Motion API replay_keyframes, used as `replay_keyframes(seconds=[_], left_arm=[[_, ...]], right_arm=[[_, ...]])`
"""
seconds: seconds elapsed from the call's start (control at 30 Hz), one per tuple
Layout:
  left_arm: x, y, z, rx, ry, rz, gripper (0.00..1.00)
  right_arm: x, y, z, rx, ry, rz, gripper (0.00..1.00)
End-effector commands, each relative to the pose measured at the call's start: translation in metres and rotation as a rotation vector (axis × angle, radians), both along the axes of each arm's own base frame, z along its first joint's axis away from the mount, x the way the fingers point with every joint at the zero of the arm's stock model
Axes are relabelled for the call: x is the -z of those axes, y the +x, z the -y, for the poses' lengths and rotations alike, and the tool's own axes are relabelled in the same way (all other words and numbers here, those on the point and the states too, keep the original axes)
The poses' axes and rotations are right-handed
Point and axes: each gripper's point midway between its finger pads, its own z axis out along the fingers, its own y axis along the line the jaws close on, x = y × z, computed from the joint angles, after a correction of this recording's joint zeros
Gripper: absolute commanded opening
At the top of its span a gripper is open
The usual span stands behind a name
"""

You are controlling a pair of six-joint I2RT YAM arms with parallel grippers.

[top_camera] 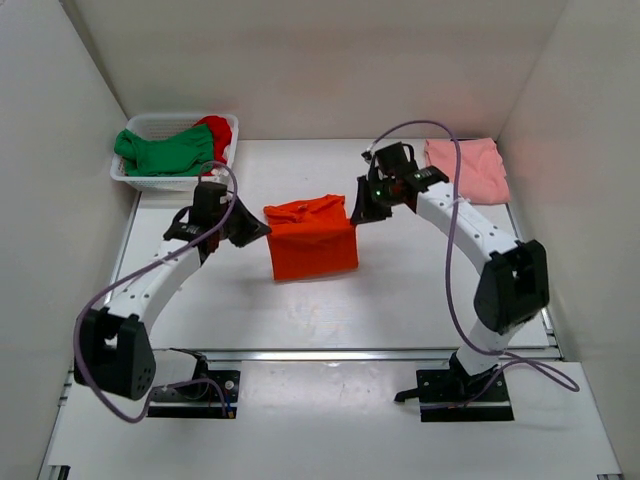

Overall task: Fold and stack the t-shirts
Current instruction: Fold the long partially folded tshirt into a neat square

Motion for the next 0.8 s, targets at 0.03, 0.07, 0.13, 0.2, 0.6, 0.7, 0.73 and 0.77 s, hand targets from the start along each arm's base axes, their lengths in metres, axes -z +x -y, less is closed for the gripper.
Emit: replay_keyframes(seconds=[0.03, 0.07, 0.13, 0.2, 0.6, 0.7, 0.73, 0.77], left_arm=[[-0.011, 0.047, -0.015, -0.039, 0.0, 0.084, 0.0], [-0.014, 0.054, -0.017, -0.043, 0.003, 0.095, 0.0], [0.0, 0.073, -0.019, -0.054, 0.01, 0.08, 0.0], [0.005, 0.091, -0.023, -0.071, 0.007, 0.08, 0.0], [0.005, 0.183, -0.083, -0.401, 0.01, 0.263, 0.46], [-0.003, 0.183, -0.076, -0.349, 0.023, 0.295, 0.5], [-0.007, 0.184, -0.072, -0.313, 0.015, 0.3, 0.5], [-0.006, 0.182, -0.056, -0.251, 0.001, 0.3, 0.49]], right_arm=[[-0.018, 0.056, 0.0, -0.023, 0.005, 0.083, 0.0], [-0.008, 0.066, -0.001, -0.028, -0.001, 0.069, 0.0], [-0.017, 0.096, -0.001, -0.018, 0.007, 0.105, 0.0], [-0.011, 0.115, -0.005, -0.025, 0.0, 0.106, 0.0], [0.02, 0.247, 0.015, 0.137, 0.031, 0.32, 0.59], [0.02, 0.237, 0.027, 0.14, 0.078, 0.325, 0.71], [0.017, 0.232, 0.025, 0.111, 0.098, 0.327, 0.72], [0.028, 0.222, 0.021, 0.078, 0.101, 0.299, 0.72]])
